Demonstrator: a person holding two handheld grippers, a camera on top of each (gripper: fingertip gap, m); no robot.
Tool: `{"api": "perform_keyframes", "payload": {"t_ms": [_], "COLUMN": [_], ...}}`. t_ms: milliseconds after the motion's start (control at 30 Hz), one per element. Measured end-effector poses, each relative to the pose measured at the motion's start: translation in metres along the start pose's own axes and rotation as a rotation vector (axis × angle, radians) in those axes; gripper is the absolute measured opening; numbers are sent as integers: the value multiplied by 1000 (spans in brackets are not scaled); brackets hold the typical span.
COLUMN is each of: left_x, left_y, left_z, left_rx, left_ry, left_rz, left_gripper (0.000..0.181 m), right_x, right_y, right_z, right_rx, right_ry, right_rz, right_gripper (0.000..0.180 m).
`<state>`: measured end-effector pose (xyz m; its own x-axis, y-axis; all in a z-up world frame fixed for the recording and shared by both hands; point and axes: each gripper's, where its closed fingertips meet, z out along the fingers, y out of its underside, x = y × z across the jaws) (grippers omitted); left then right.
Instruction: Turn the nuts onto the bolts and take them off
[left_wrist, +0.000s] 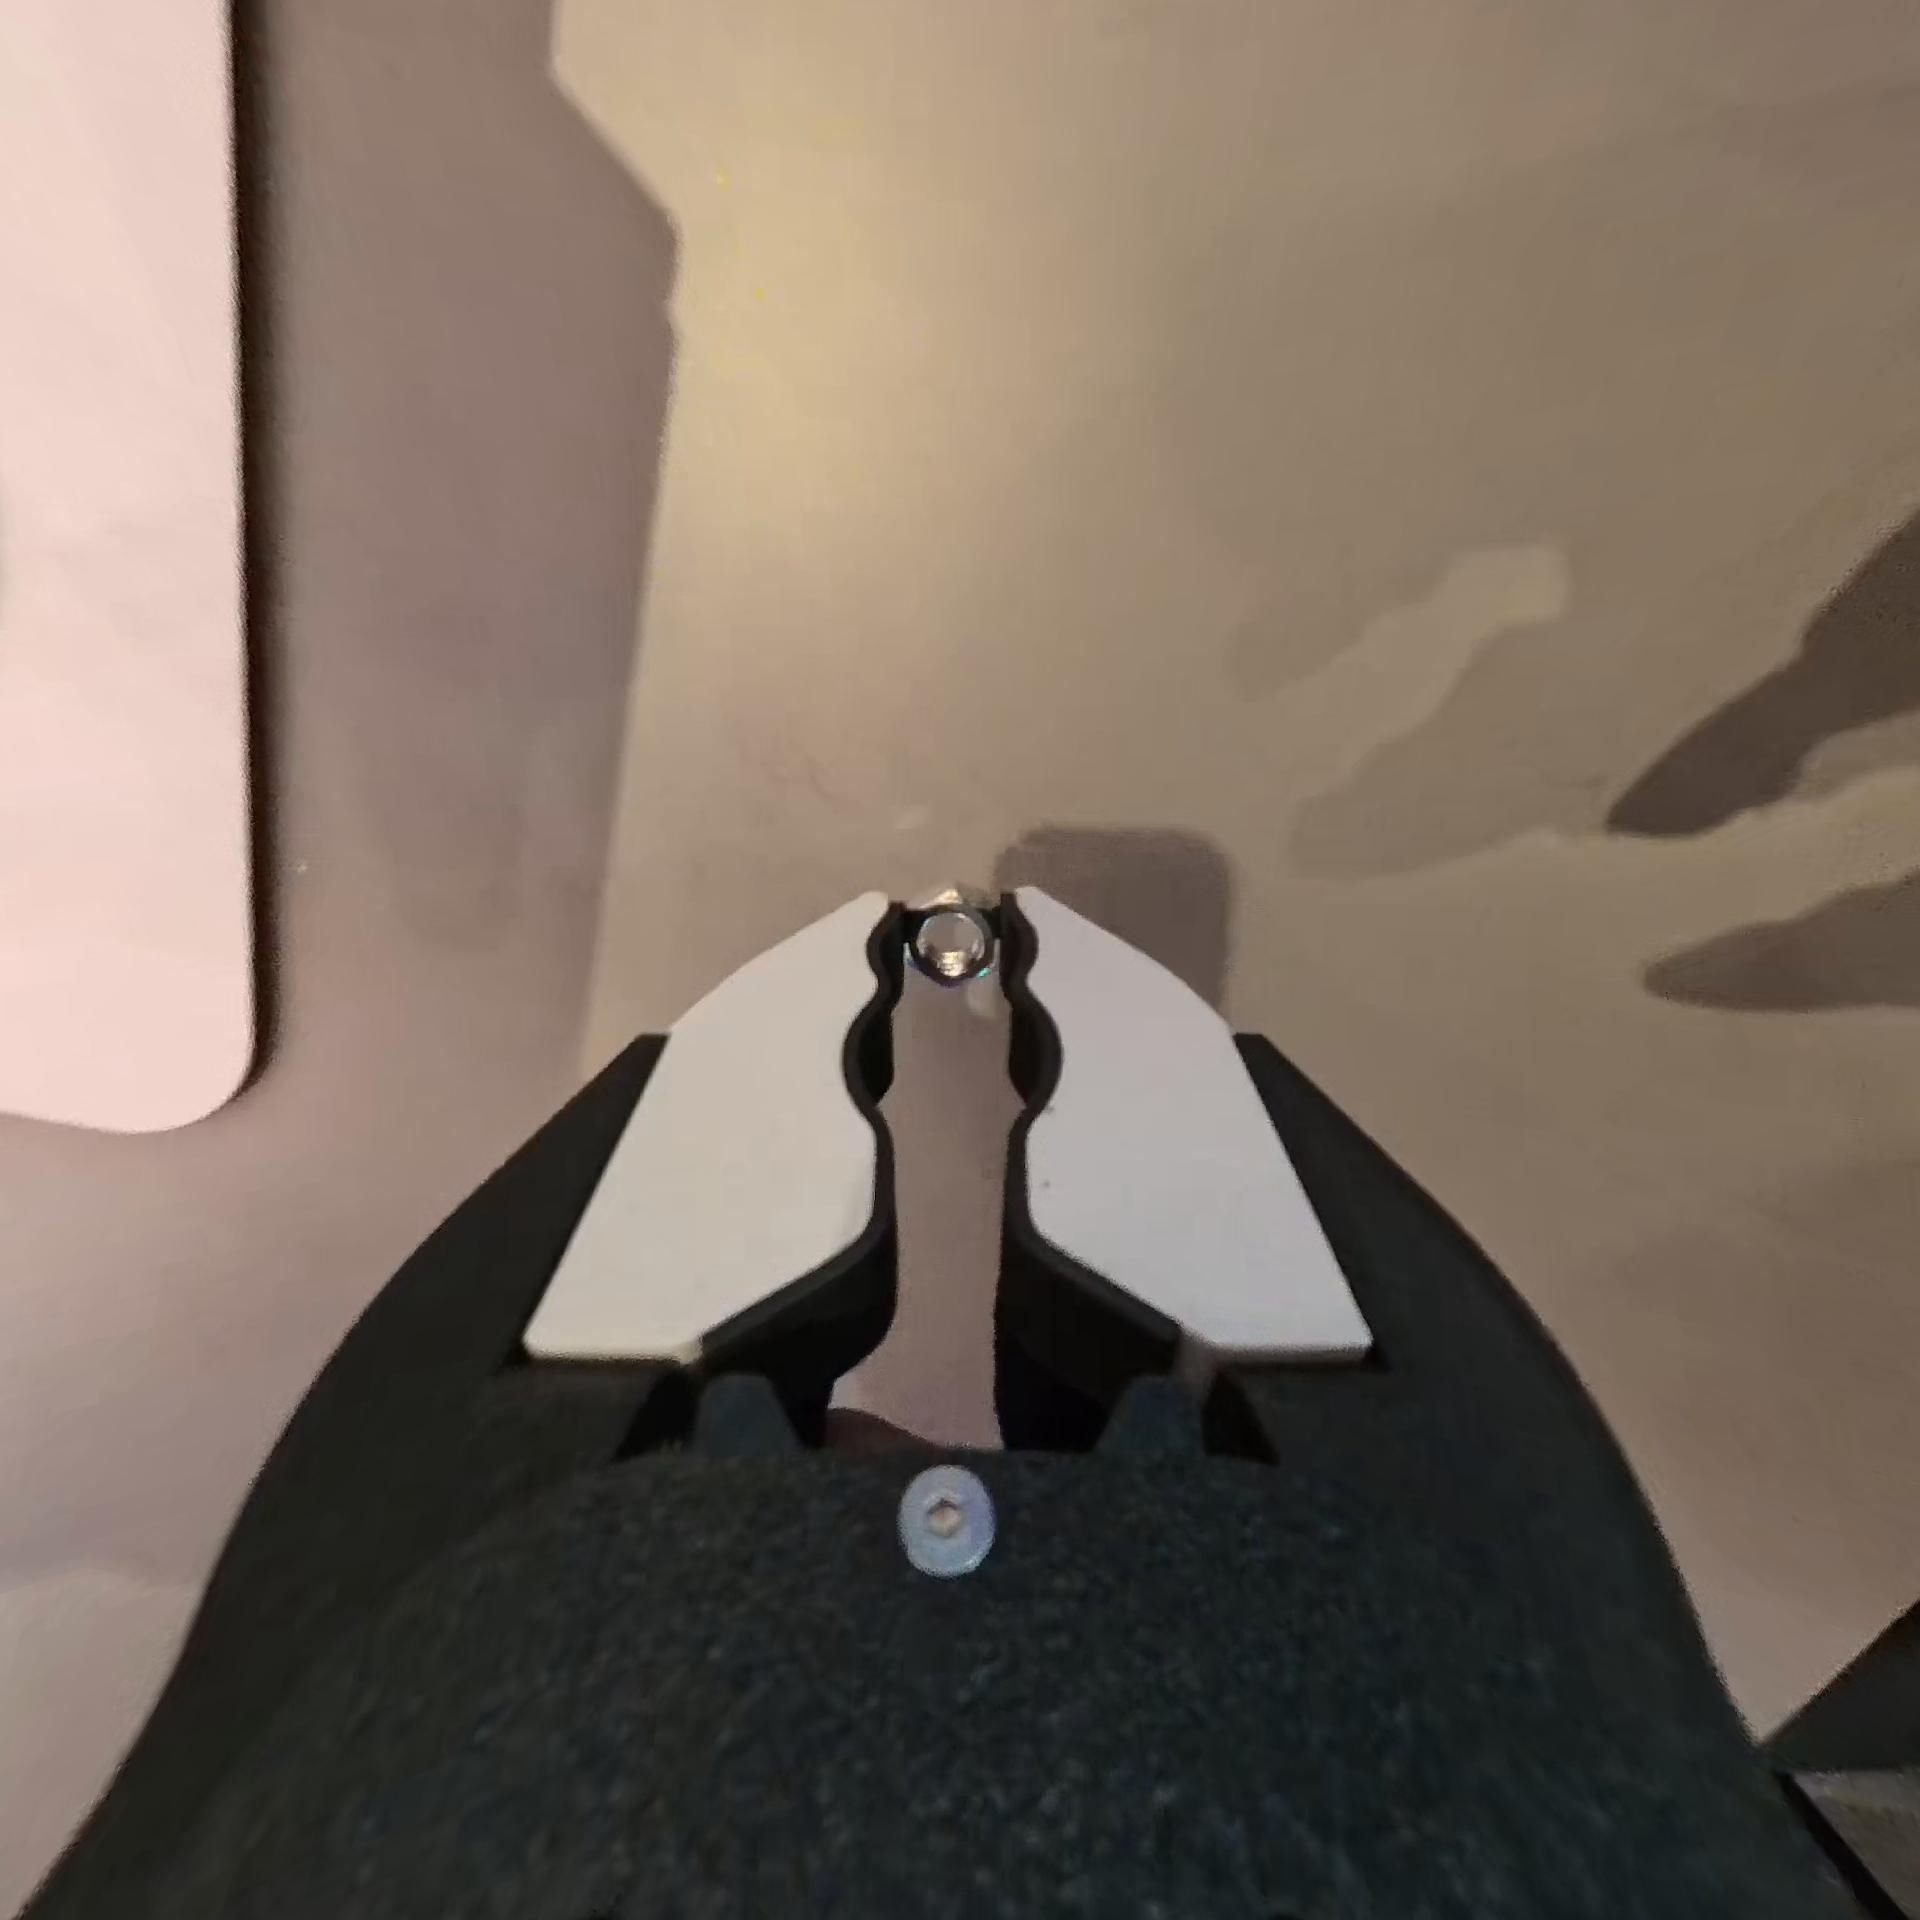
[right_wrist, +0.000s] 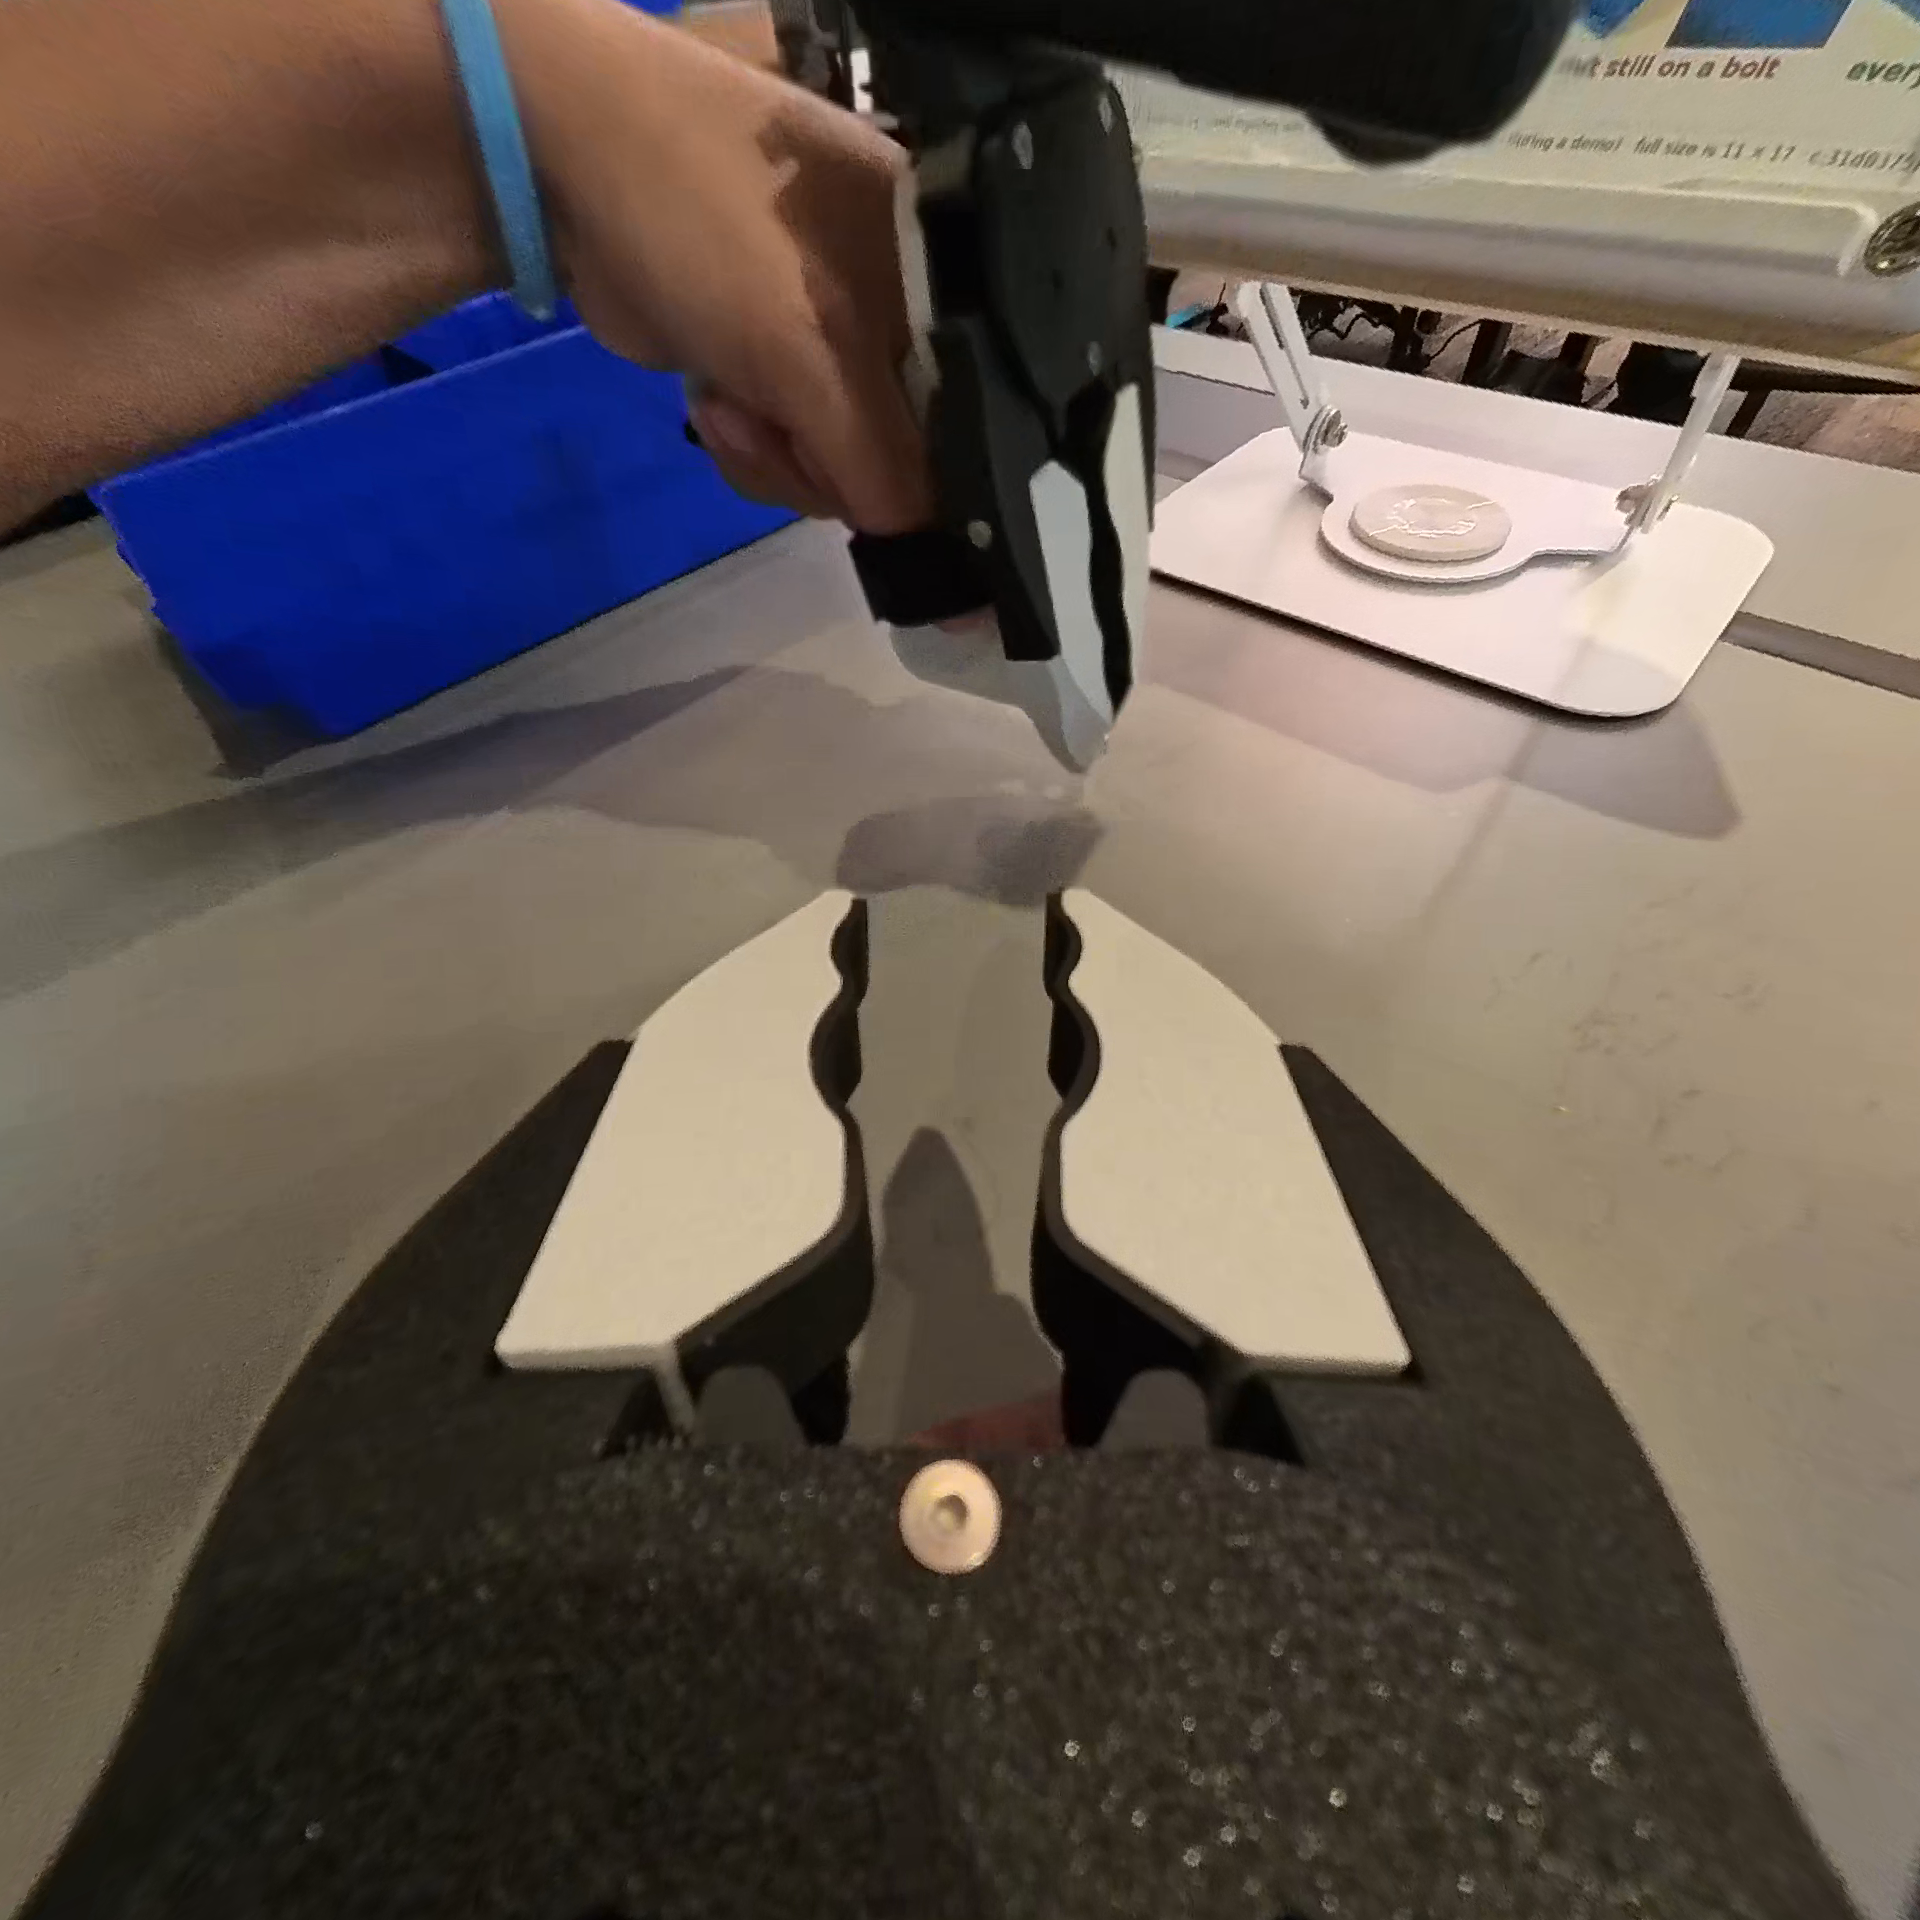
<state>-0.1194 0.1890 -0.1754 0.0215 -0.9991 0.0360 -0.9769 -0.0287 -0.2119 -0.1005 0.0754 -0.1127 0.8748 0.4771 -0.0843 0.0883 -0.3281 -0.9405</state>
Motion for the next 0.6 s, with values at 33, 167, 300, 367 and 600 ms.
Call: {"api": "perform_keyframes", "payload": {"t_ms": [33,167,300,367,600], "left_x": [-1,-6,-8,-8,-1], "left_y": [0,0,-4,-4,-3], "left_z": [4,14,17,17,-35], "left_rx": [-4,-10,14,23,256], "left_ry": [6,12,8,8,-62], "left_rz": [-5,-22,-37,-41,-129], "left_gripper": [17,17,17,18,46], "right_x": [0,-1,-1,-2,-3], "right_y": [1,2,4,5,5], "right_z": [0,1,2,2,1], "right_rx": [-4,-14,-24,-26,-20], "right_ry": [2,-1,-3,-4,-20], "right_rz": [-3,-8,-11,-13,3], "right_gripper": [32,32,32,32,32]}}
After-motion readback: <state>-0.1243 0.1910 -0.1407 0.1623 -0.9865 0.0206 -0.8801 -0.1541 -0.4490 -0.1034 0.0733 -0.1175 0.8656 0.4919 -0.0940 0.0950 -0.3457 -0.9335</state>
